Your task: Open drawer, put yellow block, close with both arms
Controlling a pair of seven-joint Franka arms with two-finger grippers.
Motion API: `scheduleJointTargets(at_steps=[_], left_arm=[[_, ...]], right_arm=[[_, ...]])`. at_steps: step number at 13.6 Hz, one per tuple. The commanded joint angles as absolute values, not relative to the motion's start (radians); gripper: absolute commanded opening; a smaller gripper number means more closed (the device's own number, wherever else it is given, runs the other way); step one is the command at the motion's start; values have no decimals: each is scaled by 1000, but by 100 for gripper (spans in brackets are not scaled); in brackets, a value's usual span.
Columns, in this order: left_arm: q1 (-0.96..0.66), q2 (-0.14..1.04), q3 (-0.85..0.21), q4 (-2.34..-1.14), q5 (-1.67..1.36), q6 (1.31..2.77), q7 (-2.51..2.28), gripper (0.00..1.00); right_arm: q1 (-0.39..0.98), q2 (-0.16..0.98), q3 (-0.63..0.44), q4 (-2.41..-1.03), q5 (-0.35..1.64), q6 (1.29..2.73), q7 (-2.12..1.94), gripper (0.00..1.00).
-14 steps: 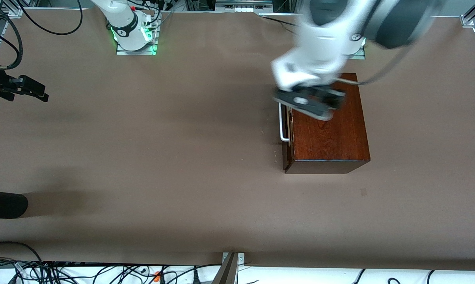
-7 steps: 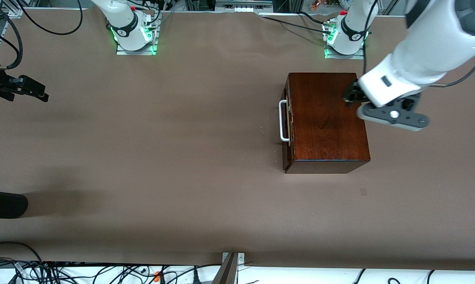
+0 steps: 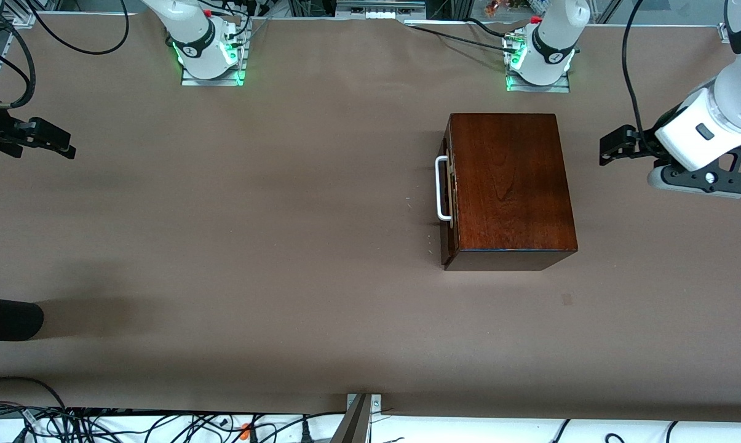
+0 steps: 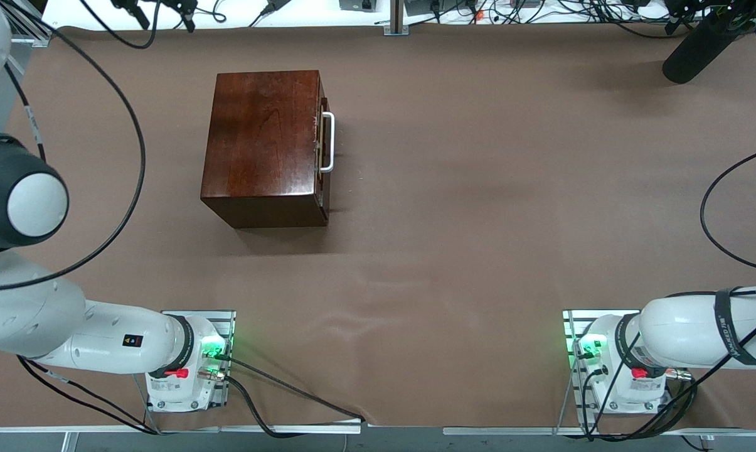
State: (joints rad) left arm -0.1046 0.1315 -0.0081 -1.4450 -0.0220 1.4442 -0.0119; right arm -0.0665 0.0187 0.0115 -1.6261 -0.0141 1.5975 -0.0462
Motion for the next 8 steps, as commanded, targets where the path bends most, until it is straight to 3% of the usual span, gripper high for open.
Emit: scheduleJointTargets(at_steps=[1,8], left_arm=[[-109,3,6,-1610,-46,1506,-14,100],[-97,-11,28,-1606,-35,1486,-58,100]], right_arm=[[-72,31,14,-1597,2,1574,-61,100],[-72,31,14,-1597,2,1574,-61,100]])
